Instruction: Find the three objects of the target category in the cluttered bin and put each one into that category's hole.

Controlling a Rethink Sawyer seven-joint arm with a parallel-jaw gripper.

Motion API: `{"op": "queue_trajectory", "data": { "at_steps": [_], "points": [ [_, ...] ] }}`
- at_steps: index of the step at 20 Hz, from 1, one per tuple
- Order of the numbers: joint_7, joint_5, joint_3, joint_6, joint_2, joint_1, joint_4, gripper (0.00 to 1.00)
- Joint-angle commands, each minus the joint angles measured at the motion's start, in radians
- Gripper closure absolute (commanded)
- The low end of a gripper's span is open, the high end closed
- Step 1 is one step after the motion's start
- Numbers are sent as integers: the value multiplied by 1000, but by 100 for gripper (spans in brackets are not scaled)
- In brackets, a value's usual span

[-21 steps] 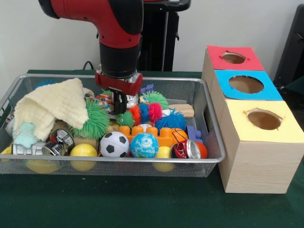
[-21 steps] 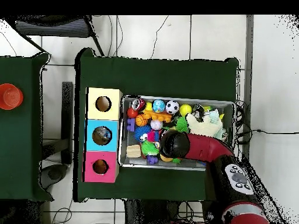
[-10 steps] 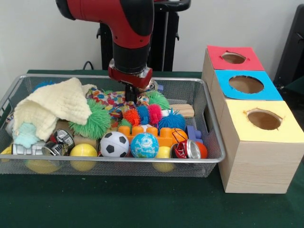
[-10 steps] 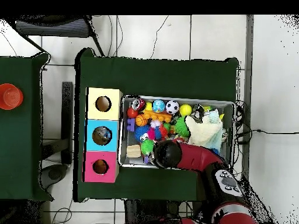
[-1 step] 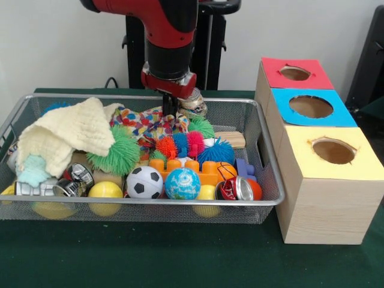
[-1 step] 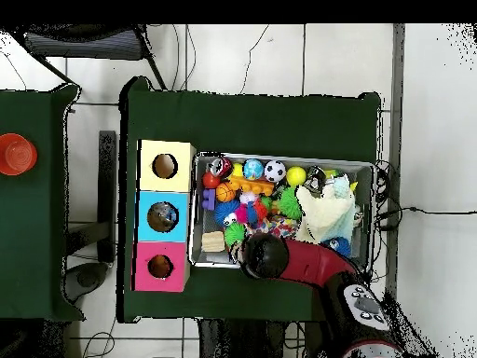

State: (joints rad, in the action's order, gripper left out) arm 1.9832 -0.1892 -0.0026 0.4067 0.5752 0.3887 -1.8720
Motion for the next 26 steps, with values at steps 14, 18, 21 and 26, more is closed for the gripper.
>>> {"op": "queue_trajectory", "data": {
  "at_steps": [14,18,21,26],
  "points": [
    [-70,34,204,114,173,102,138,100],
    [-89,0,243,62,139,124,170,100],
    [-120,-36,267,47,106,143,195,100],
    [-109,-46,281,73,72,160,199,0]
  ]
}}
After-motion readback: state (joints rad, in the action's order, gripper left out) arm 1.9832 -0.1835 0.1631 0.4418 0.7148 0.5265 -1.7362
